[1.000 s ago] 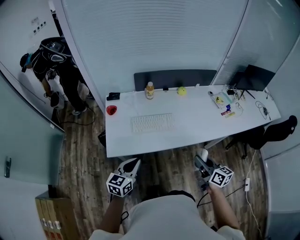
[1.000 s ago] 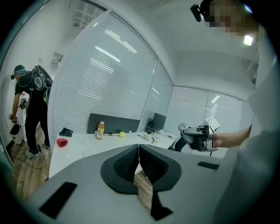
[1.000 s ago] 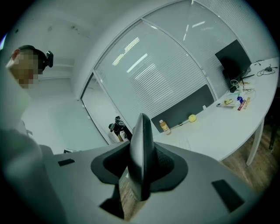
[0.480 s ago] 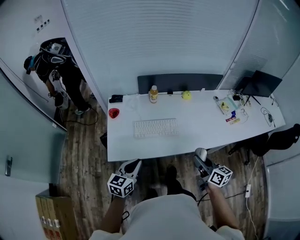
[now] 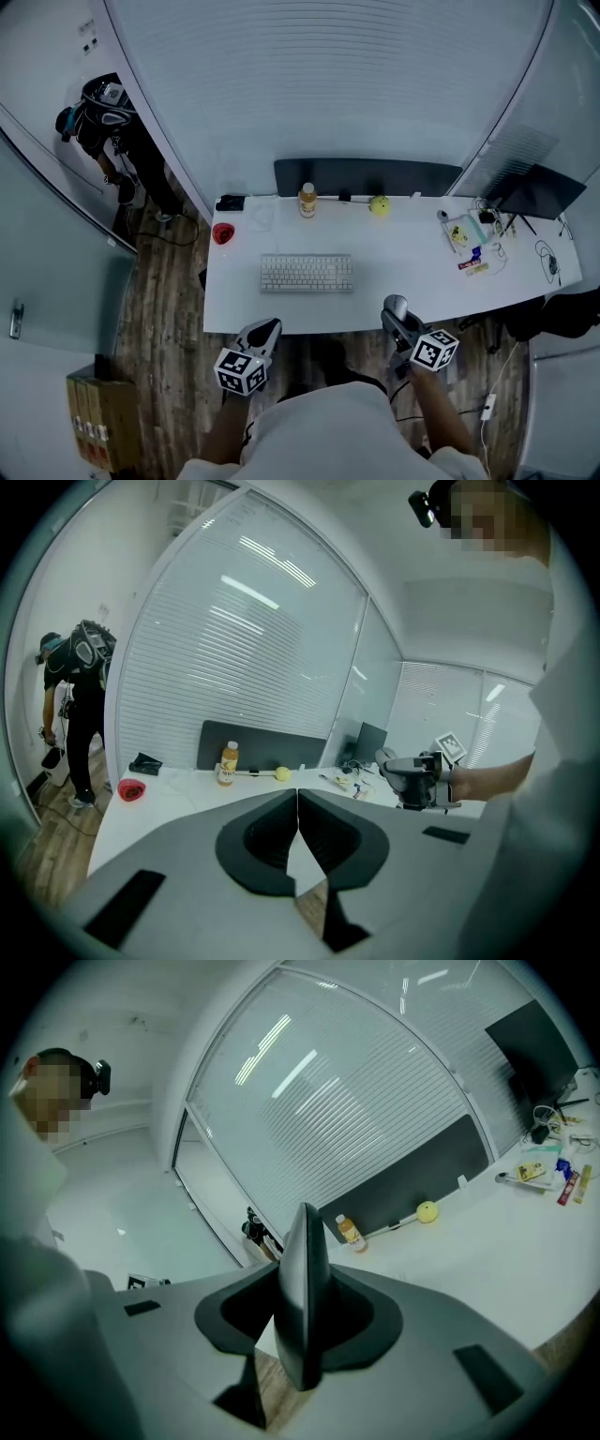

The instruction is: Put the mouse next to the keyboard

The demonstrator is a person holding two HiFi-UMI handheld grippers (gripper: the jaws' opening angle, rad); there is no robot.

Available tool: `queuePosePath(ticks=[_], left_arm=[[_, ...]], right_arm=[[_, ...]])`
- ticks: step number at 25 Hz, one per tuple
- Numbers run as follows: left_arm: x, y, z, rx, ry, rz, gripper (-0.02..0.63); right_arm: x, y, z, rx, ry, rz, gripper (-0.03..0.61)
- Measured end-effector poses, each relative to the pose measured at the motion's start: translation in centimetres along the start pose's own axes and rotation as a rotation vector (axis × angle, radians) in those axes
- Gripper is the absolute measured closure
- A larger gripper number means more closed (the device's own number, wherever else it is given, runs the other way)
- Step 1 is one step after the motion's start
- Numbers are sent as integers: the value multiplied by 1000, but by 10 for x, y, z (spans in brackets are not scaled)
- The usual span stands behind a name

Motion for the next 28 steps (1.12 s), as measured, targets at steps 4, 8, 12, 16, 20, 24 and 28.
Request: queuePosePath(ticks=[4, 8, 12, 16, 20, 24, 28], left_arm=[[-10, -7, 27, -42, 10, -15, 595], [-13, -14, 50, -84, 26, -32, 595], [-10, -23, 69, -124, 43, -65, 595], [-8, -31, 91, -152, 64, -88, 595], [-1, -36, 109, -168, 95, -114, 595], [7, -40, 123, -173, 126, -134, 595], [12, -38, 132, -176, 152, -141, 595]], right_arm=[[-17, -33, 18, -21, 52, 27, 434], [-30, -66, 34, -45, 111, 45, 434], [-28, -99, 46, -55, 182, 77, 434], [-24, -133, 61, -57, 244, 99, 434], [-23, -162, 72, -71, 297, 131, 434], [-20, -186, 82, -74, 340, 159, 434], [-17, -203, 94, -64, 362, 181, 434]])
Point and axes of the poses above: the fingertips, and each gripper's own axes: z forward along the fingers, y to its left, x out of its underside, the point moved 6 cm from there along -z, backward along the fingers, and after that the axes turned 10 degrees about -x, right-handed, at the moved point
